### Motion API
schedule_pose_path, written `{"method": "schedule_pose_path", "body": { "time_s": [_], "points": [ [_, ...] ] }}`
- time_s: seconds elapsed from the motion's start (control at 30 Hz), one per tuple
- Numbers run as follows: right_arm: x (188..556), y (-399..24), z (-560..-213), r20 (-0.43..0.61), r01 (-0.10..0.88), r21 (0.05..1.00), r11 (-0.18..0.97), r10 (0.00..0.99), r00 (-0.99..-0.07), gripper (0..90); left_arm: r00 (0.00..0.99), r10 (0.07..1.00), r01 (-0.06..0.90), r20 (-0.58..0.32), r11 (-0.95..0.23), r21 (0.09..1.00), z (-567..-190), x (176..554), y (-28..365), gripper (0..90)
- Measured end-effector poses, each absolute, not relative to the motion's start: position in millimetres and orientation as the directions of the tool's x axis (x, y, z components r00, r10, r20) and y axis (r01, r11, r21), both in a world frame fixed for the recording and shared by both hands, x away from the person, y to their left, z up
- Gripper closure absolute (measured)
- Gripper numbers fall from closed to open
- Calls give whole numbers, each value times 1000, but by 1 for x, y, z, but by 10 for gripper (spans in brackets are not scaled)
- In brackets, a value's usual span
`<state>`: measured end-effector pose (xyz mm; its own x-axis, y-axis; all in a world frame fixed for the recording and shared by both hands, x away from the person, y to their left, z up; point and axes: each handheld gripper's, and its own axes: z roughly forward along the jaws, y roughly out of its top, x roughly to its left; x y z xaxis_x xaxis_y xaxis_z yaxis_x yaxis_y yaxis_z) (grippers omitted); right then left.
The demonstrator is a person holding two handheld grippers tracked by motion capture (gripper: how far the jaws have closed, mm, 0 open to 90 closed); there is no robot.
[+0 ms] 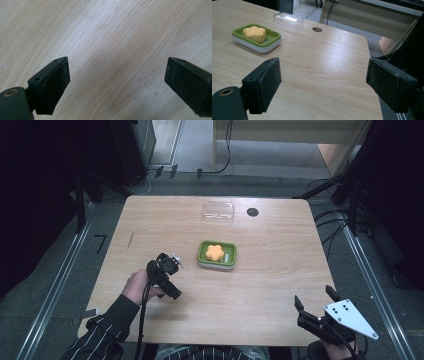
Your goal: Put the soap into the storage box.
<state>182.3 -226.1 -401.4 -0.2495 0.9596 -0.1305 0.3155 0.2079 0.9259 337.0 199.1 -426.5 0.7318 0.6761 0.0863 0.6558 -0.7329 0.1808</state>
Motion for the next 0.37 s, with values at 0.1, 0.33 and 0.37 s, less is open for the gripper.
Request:
{"method": "schedule_pose_path", "body": {
  "time_s": [0.1,0.33,0.37],
  "points": [
    [182,-226,-401,-128,316,926,206,960,-248,134,724,685,663,80,-724,190,-430,332,203,66],
    [183,-225,-401,-129,315,926,207,959,-252,134,705,703,679,89,-707,198,-439,334,212,39],
    [183,-226,-402,-128,315,926,208,959,-254,134,705,704,681,89,-706,195,-441,336,214,34]
  ]
}}
